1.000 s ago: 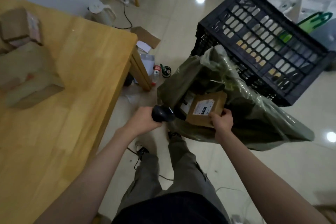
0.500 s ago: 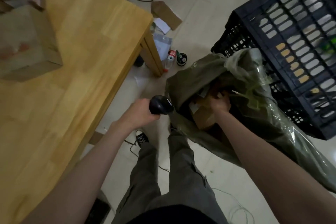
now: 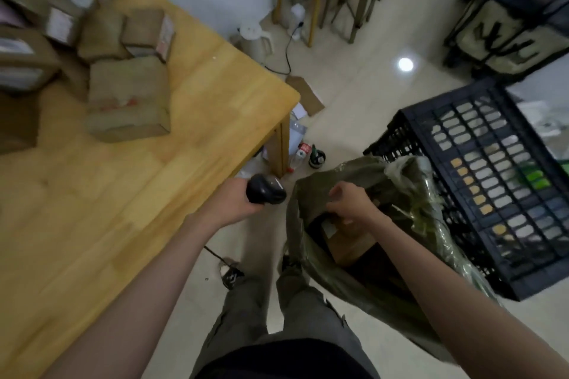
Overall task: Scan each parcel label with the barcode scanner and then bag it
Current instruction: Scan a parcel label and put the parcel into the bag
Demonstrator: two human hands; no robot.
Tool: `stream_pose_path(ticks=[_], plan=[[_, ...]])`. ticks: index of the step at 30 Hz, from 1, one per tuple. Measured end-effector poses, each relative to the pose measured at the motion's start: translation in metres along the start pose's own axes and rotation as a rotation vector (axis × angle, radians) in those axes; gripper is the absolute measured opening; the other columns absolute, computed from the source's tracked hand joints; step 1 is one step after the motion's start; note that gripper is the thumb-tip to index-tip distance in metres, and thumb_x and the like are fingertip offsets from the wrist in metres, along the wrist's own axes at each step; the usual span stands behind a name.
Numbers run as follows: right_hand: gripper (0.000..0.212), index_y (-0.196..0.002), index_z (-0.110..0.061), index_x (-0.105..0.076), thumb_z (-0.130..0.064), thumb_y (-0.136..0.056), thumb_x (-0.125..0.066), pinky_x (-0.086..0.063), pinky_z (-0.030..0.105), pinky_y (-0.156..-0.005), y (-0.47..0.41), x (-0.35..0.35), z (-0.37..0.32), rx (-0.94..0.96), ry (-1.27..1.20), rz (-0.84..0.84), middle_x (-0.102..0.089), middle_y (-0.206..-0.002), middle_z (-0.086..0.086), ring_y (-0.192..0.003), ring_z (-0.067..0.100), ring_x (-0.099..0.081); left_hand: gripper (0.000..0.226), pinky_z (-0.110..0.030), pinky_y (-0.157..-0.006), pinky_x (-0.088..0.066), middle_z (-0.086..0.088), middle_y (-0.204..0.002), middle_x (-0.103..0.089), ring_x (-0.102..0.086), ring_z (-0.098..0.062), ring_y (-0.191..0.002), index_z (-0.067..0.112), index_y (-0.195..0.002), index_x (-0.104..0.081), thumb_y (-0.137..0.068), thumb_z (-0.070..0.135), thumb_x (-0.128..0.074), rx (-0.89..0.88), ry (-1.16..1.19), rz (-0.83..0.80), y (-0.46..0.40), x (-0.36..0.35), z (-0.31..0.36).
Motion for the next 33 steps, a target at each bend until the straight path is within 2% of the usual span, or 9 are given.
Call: stream_pose_path(ticks=[2, 4, 7, 9, 14, 16, 20, 28, 33], plan=[[0.025, -0.111, -0.022, -0.053, -0.02, -0.091, -0.069, -0.059, 0.031, -0.074, 0.012, 0.004, -0.044, 0.105, 0.066, 0.003, -0.057, -0.103, -0.002, -0.09, 0.016, -0.062, 0.03, -0.028, -0.052, -0.033, 0.001, -0.066, -0.056, -0.057, -0.018, -0.066, 0.024, -0.062, -0.049, -0.077, 0.019, -0.075, 0.024, 0.034, 0.078, 0.018, 0.026, -0.013], [0.022, -0.106, -0.02, -0.054, -0.02, -0.09, -0.069, -0.053, 0.029, -0.072, 0.024, 0.001, -0.09, 0.207, 0.128, 0.012, -0.058, -0.096, -0.002, -0.091, 0.018, -0.061, 0.025, -0.028, -0.054, -0.037, 0.001, -0.069, -0.06, -0.058, -0.017, -0.065, 0.023, -0.065, -0.054, -0.076, 0.023, -0.076, 0.081, 0.102, 0.142, 0.04, 0.051, -0.036], [0.033, -0.112, -0.016, -0.058, -0.029, -0.084, -0.071, -0.057, 0.04, -0.081, 0.038, -0.014, -0.155, 0.302, 0.247, 0.01, -0.062, -0.101, 0.002, -0.097, 0.025, -0.063, 0.016, -0.035, -0.053, -0.046, -0.001, -0.069, -0.066, -0.064, -0.017, -0.063, 0.018, -0.07, -0.062, -0.076, 0.024, -0.076, 0.14, 0.17, 0.212, 0.075, 0.087, -0.076], [0.034, -0.115, -0.014, -0.059, -0.028, -0.085, -0.071, -0.055, 0.04, -0.084, 0.046, -0.029, -0.199, 0.372, 0.308, 0.011, -0.062, -0.101, 0.002, -0.101, 0.027, -0.063, 0.017, -0.043, -0.062, -0.054, -0.007, -0.072, -0.069, -0.068, -0.022, -0.066, 0.01, -0.081, -0.067, -0.078, 0.024, -0.076, 0.176, 0.195, 0.258, 0.098, 0.11, -0.104], [0.029, -0.117, -0.016, -0.057, -0.027, -0.092, -0.067, -0.062, 0.04, -0.07, 0.066, -0.076, -0.291, 0.466, 0.339, -0.043, -0.064, -0.102, 0.009, -0.086, 0.025, -0.068, 0.018, -0.039, -0.061, -0.055, -0.008, -0.067, -0.067, -0.066, -0.023, -0.061, 0.006, -0.081, -0.067, -0.082, 0.022, -0.075, 0.247, 0.249, 0.365, 0.151, 0.16, -0.177], [0.03, -0.119, -0.017, -0.057, -0.029, -0.093, -0.066, -0.063, 0.042, -0.07, 0.072, -0.095, -0.32, 0.477, 0.346, -0.072, -0.064, -0.106, 0.009, -0.086, 0.026, -0.069, 0.016, -0.035, -0.058, -0.054, -0.008, -0.065, -0.068, -0.067, -0.02, -0.057, 0.006, -0.082, -0.068, -0.081, 0.021, -0.075, 0.268, 0.278, 0.394, 0.167, 0.176, -0.203], [0.031, -0.122, -0.014, -0.058, -0.029, -0.096, -0.064, -0.064, 0.041, -0.07, 0.078, -0.127, -0.365, 0.514, 0.324, -0.096, -0.064, -0.111, 0.01, -0.09, 0.025, -0.069, 0.015, -0.031, -0.059, -0.053, -0.004, -0.058, -0.067, -0.065, -0.015, -0.053, 0.01, -0.074, -0.068, -0.08, 0.021, -0.075, 0.279, 0.287, 0.463, 0.183, 0.205, -0.233], [0.023, -0.115, -0.012, -0.057, -0.026, -0.097, -0.06, -0.063, 0.043, -0.073, 0.052, -0.147, -0.417, 0.477, 0.247, -0.119, -0.065, -0.109, 0.011, -0.093, 0.024, -0.068, 0.017, -0.034, -0.059, -0.055, -0.01, -0.066, -0.07, -0.067, -0.019, -0.057, 0.007, -0.087, -0.067, -0.077, 0.018, -0.074, 0.275, 0.36, 0.516, 0.159, 0.249, -0.255], [0.031, -0.117, -0.012, -0.054, -0.033, -0.095, -0.061, -0.063, 0.043, -0.075, 0.008, -0.143, -0.438, 0.414, 0.162, -0.128, -0.061, -0.105, 0.006, -0.094, 0.022, -0.065, 0.022, -0.038, -0.062, -0.058, -0.011, -0.072, -0.072, -0.07, -0.023, -0.062, 0.011, -0.092, -0.067, -0.075, 0.019, -0.078, 0.287, 0.421, 0.509, 0.115, 0.272, -0.263]])
Point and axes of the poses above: each hand's wrist, its own y-axis away from the middle knuckle, its own x-axis out of the back of the hand, z = x × y, the point moved 8 cm from there along -y, towards the middle knuckle
